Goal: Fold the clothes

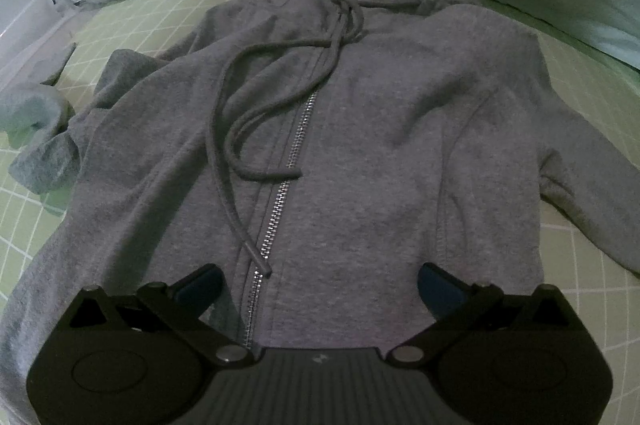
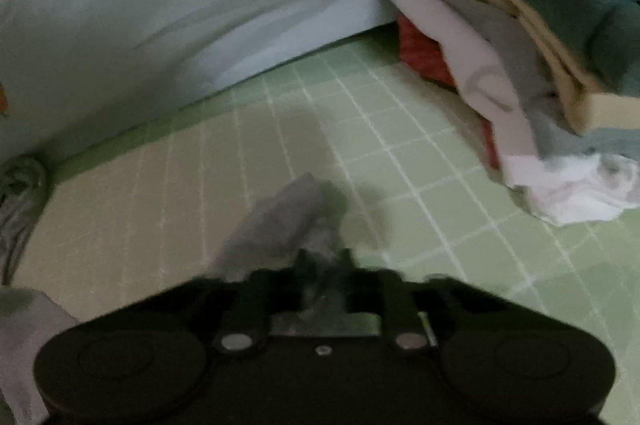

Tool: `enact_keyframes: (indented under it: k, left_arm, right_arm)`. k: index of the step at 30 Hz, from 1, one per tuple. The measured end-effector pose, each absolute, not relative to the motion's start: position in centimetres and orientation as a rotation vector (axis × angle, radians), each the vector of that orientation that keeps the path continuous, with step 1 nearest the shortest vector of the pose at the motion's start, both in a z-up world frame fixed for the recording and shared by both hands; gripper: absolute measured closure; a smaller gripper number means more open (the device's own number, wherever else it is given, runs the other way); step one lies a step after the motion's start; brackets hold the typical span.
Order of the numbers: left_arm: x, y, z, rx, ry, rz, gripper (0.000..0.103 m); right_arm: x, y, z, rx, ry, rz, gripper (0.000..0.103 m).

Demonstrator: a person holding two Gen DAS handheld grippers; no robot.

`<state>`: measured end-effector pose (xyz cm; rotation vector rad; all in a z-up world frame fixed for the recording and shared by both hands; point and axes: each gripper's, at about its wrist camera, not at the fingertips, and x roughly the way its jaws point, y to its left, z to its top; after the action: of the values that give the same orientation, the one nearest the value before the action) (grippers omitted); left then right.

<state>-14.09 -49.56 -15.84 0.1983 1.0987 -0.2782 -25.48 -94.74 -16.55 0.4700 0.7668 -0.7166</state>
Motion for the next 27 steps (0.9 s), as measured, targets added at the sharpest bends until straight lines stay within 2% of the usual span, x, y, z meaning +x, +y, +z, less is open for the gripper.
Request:
enact_keyframes:
  k: [4, 8, 13, 17, 22, 27]
  left_arm:
    - [-14.2, -49.6, -15.8, 0.193, 1.097, -0.27, 0.0]
    - [-14.2, -49.6, -15.8, 0.188, 1.099, -0.265, 0.0]
    - [-14.2, -49.6, -15.8, 0.169, 1.114, -0.235, 0.0]
    - [-14.5, -49.4, -15.8, 0.145, 1.115, -0.215, 0.0]
    - [-14.3, -49.3, -15.9, 0.148, 1.126, -0.219, 0.0]
    - [-14.3, -49.4, -15.9, 0.148, 1.124, -0.218, 0.0]
  right_arm:
    - [-29.0, -93.4, -15.3, 0.374, 0.749, -0.835, 0.098]
    - [-33.6, -93.7, -13.5, 0.495, 0.695, -0.94, 0.098]
    - [-37.7, -92.5, -10.2, 0.518, 0.702, -1.062, 0.098]
    - [-36.5, -90.8, -9.4, 0.371, 0.784, -1.088, 0.098]
    - [-30.5, -90.4, -10.0, 0.262, 0.781, -0.995, 0.098]
    - [-23.9, -89.0, -13.3, 0.311, 0.81, -0.743, 0.097]
